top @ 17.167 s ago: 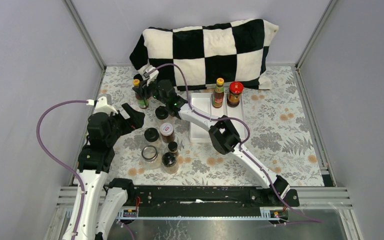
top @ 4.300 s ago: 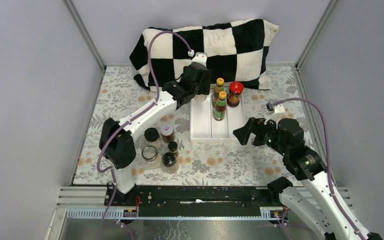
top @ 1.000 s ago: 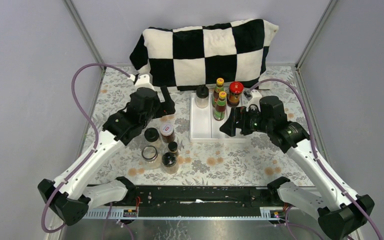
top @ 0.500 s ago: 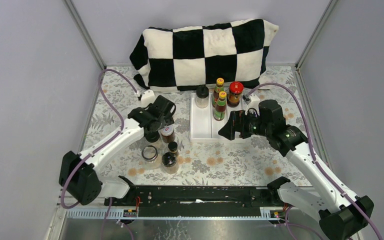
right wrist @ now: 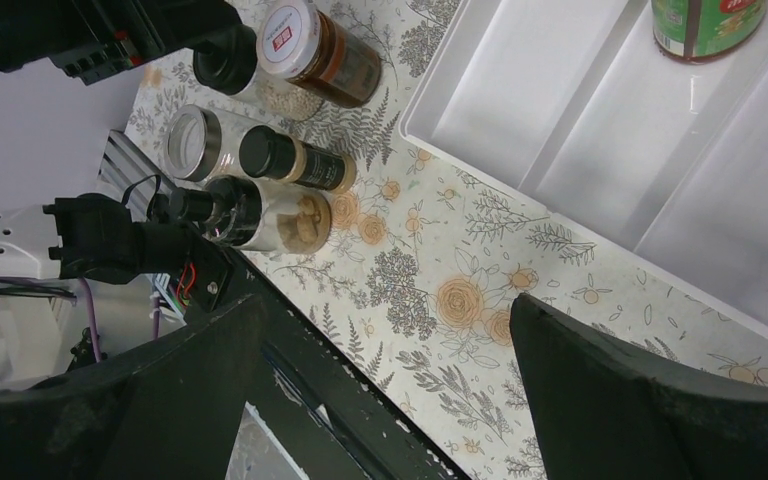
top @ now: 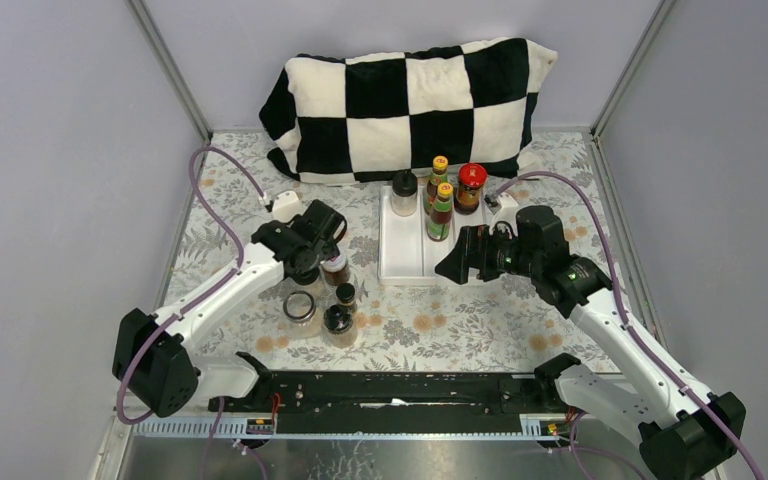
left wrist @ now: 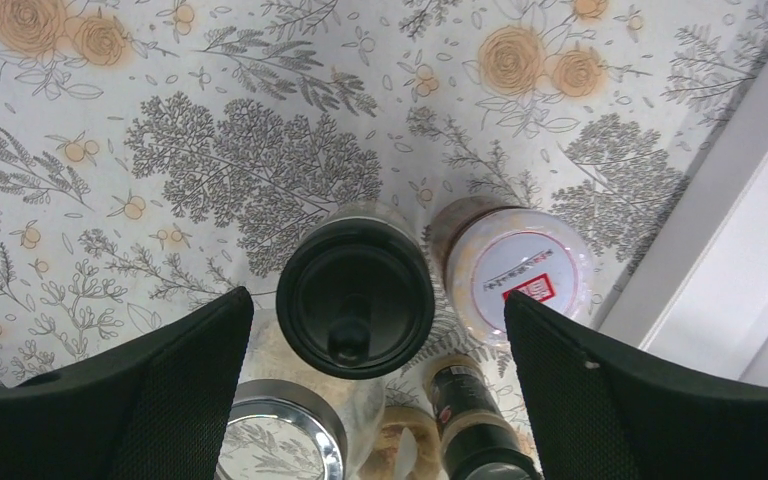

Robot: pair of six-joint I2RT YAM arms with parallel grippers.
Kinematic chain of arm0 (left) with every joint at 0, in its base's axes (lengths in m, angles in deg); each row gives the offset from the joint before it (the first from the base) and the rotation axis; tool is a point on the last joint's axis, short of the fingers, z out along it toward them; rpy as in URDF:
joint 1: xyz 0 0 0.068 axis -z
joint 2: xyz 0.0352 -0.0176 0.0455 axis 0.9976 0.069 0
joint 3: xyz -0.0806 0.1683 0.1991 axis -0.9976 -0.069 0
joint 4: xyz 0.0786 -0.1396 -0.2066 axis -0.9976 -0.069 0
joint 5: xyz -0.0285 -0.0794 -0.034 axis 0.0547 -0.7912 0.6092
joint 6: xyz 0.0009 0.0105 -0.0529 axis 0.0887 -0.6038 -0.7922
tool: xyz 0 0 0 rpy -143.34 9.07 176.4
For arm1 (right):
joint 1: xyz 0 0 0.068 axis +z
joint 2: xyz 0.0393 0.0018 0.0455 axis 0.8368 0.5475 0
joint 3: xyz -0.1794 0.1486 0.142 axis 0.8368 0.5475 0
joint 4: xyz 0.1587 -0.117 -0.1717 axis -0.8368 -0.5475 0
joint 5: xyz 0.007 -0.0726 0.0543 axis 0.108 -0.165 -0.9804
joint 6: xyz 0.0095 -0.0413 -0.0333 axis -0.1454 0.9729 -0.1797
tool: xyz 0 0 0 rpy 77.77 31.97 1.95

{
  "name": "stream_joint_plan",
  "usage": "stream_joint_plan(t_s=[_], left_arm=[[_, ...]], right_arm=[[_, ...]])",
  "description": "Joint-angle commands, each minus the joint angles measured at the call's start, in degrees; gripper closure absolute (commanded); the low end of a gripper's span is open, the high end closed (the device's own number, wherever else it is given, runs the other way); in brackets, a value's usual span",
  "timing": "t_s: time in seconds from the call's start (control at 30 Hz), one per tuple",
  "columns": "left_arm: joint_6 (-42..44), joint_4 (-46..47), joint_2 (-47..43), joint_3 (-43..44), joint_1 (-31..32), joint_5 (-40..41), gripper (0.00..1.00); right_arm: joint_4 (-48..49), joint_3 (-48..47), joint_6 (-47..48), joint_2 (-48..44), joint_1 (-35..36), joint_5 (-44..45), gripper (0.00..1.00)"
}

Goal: Organize the condiment bottles
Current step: Pick up the bottle from the center of the board.

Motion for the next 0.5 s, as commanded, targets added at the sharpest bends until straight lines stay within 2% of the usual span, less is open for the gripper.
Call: stream_joint_plan(t_s=[0.0, 0.47], left_arm=[[-2.3, -1.6, -1.4, -3.0, -0.5, 1.3, 0.01], [-2.8, 2.6, 0.5, -6.1, -0.5, -1.0, 0.03]], right_arm=[[2.9, 0.7, -1.2, -1.1, 0.4, -1.6, 0.00], [4.0, 2.8, -1.6, -1.9, 0.7, -1.9, 0.04]])
